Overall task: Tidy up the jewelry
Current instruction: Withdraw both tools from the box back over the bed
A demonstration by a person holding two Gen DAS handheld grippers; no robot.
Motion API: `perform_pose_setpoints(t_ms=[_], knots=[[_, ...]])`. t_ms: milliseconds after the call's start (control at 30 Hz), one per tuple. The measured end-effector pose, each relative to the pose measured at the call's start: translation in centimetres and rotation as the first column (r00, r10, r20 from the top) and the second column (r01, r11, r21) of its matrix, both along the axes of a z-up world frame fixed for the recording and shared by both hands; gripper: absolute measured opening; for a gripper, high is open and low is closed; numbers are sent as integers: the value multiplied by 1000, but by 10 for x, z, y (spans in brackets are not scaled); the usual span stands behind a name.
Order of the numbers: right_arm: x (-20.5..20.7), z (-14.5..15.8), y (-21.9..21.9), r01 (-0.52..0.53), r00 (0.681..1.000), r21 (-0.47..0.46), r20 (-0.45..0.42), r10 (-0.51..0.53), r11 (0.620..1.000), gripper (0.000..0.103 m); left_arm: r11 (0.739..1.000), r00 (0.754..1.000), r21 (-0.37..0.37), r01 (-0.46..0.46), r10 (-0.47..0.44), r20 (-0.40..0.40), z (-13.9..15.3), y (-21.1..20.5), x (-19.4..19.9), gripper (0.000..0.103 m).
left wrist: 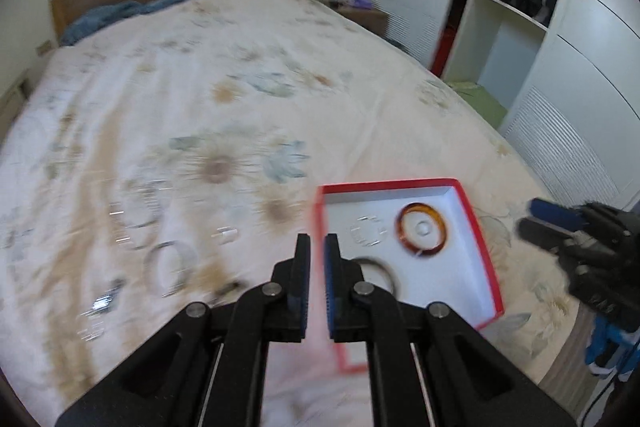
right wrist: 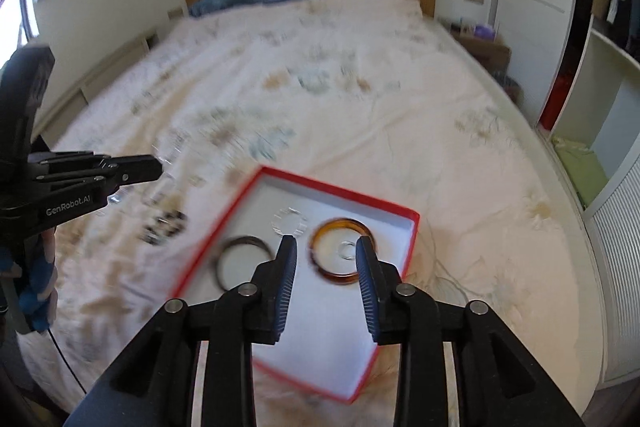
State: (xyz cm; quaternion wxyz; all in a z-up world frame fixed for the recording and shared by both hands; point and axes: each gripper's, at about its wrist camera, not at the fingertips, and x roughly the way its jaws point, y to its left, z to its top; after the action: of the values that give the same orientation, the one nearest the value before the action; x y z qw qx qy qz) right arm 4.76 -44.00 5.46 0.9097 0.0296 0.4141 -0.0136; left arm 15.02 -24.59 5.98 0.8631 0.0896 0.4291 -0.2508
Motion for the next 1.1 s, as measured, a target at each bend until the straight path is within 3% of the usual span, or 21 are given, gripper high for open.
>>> perform_pose_setpoints(t_ms=[233, 500, 600, 967, 1100], knots=[[-61, 60, 55, -59, 992, -6, 110, 59, 998, 36, 990, 986, 24, -138, 136, 95, 55, 111, -35, 21], [-104, 102, 104, -102, 975, -21, 196, 104, 995, 41, 966, 952, -2, -259, 256, 167, 96, 218, -80, 24], [-117, 116, 121, -118, 967, -29, 224, 121, 993, 41, 957, 939, -15, -289, 287, 189, 104, 245, -96, 29], [-151, 152, 170, -171, 939, -59, 293, 181, 983, 43, 925, 879, -129, -356, 379, 289, 136, 312, -146, 29], [-159, 157, 181, -192, 930, -66, 307, 203, 979, 44, 917, 872, -153, -368, 397, 285, 139, 325, -157, 29]])
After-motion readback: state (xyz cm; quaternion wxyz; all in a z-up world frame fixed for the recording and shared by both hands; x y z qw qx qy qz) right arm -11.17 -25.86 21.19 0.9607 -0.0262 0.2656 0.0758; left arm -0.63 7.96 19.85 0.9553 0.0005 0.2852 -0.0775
